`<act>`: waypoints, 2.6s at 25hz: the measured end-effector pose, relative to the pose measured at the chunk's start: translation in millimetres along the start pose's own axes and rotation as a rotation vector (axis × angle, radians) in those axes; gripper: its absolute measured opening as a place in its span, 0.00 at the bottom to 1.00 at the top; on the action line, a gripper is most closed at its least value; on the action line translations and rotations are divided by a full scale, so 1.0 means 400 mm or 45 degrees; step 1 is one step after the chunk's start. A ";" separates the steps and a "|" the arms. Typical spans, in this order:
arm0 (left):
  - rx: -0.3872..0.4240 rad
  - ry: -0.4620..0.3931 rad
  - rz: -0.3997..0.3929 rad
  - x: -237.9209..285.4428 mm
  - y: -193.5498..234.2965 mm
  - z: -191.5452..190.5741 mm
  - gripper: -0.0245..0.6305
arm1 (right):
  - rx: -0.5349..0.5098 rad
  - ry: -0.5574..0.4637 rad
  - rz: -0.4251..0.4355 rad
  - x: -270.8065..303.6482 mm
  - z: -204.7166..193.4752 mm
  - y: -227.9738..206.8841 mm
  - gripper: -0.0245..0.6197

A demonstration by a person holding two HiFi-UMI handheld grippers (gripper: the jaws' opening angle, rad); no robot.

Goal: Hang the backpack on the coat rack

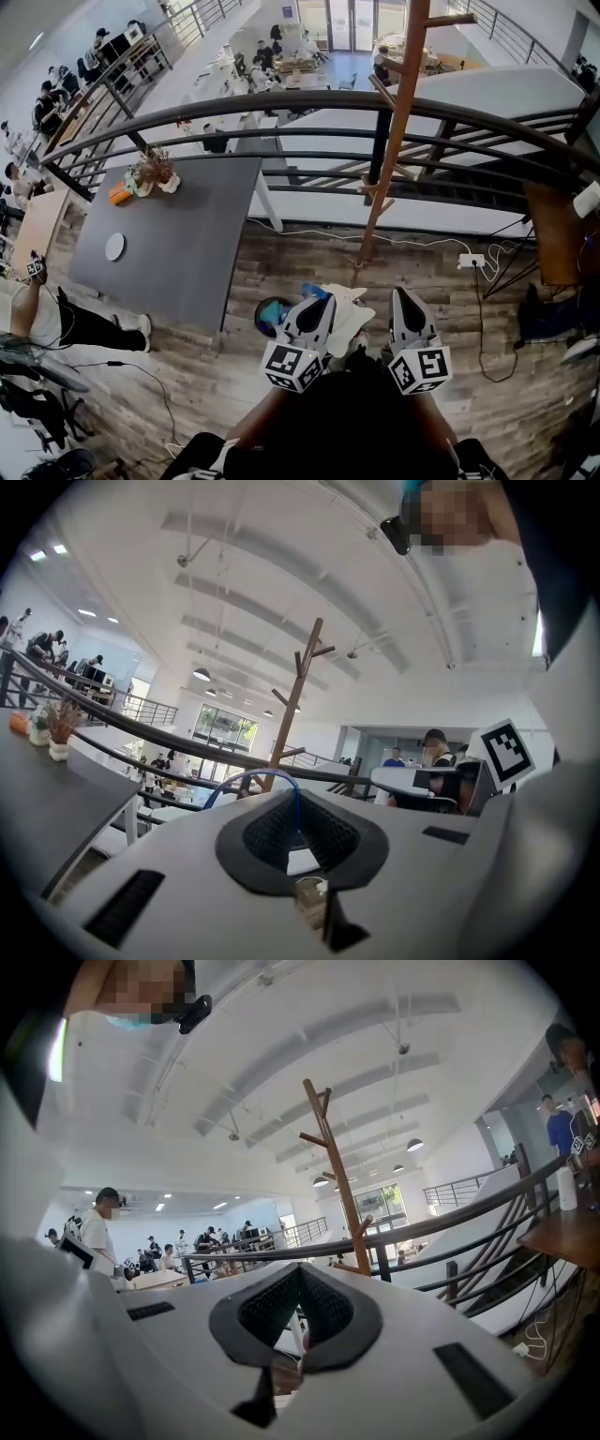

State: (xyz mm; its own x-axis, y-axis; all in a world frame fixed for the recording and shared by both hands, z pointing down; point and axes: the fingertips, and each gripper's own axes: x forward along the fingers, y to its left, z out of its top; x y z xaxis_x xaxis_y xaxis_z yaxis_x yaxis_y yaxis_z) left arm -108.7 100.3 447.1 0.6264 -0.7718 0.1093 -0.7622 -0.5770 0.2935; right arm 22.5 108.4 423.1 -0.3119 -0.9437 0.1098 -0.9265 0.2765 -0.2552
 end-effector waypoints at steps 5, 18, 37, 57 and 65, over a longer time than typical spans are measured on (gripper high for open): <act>-0.008 0.011 0.005 0.054 -0.007 0.000 0.05 | 0.011 0.008 0.016 0.030 0.010 -0.043 0.06; -0.006 0.054 0.019 0.168 -0.031 -0.006 0.05 | 0.038 0.033 0.058 0.091 0.027 -0.145 0.06; 0.027 0.006 0.103 0.297 0.002 0.038 0.05 | 0.031 0.072 0.214 0.170 0.023 -0.196 0.06; 0.005 0.082 -0.047 0.343 0.020 0.024 0.05 | 0.012 0.060 0.088 0.249 0.052 -0.185 0.06; -0.009 0.107 -0.132 0.333 0.039 0.032 0.05 | 0.042 0.053 0.002 0.262 0.046 -0.158 0.06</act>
State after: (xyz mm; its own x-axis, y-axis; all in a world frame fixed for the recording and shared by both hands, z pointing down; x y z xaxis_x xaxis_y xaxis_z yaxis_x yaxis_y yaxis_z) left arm -39.3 -14.9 454.3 0.7137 -0.6825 0.1574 -0.6915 -0.6507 0.3137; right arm 52.2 -11.5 433.2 -0.3225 -0.9348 0.1488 -0.9188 0.2713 -0.2868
